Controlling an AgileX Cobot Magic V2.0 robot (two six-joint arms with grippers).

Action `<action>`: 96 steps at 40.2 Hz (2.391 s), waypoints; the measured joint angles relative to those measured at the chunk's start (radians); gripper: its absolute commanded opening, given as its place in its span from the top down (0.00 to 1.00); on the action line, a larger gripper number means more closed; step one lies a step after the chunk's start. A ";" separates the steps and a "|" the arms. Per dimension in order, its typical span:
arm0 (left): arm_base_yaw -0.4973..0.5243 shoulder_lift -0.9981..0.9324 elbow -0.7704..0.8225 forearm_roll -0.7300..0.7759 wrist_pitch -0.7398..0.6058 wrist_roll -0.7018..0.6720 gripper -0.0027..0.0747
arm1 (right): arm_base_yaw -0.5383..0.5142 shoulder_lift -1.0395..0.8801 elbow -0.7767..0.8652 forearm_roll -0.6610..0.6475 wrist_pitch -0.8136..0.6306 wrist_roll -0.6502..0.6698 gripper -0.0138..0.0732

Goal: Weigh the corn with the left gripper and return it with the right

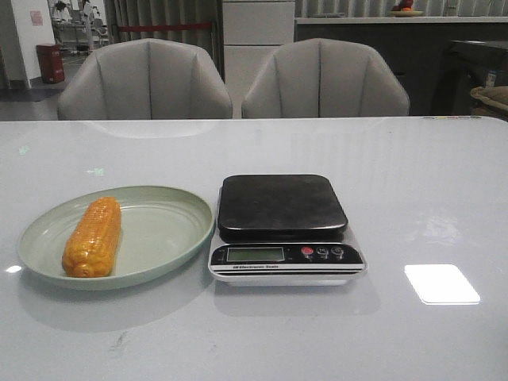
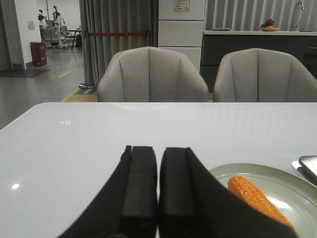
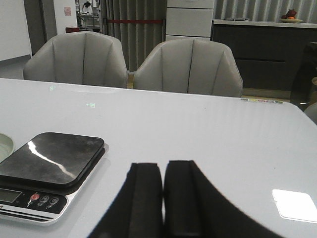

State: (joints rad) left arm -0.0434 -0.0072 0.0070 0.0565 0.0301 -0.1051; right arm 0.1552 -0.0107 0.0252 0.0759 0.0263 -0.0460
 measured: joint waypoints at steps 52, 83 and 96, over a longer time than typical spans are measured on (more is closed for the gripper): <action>0.000 0.000 -0.009 0.000 -0.288 -0.009 0.82 | -0.001 0.000 0.000 0.000 0.000 0.000 0.63; -0.002 0.208 -0.311 -0.007 0.151 -0.056 0.81 | -0.001 0.000 0.000 0.000 0.000 0.000 0.63; -0.056 0.216 -0.309 -0.007 0.187 -0.056 0.37 | -0.001 0.000 0.000 0.000 0.000 0.000 0.63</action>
State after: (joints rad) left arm -0.0997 0.2086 -0.3021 0.0500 0.2174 -0.1611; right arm 0.1544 -0.0107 0.0252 0.0759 0.0263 -0.0460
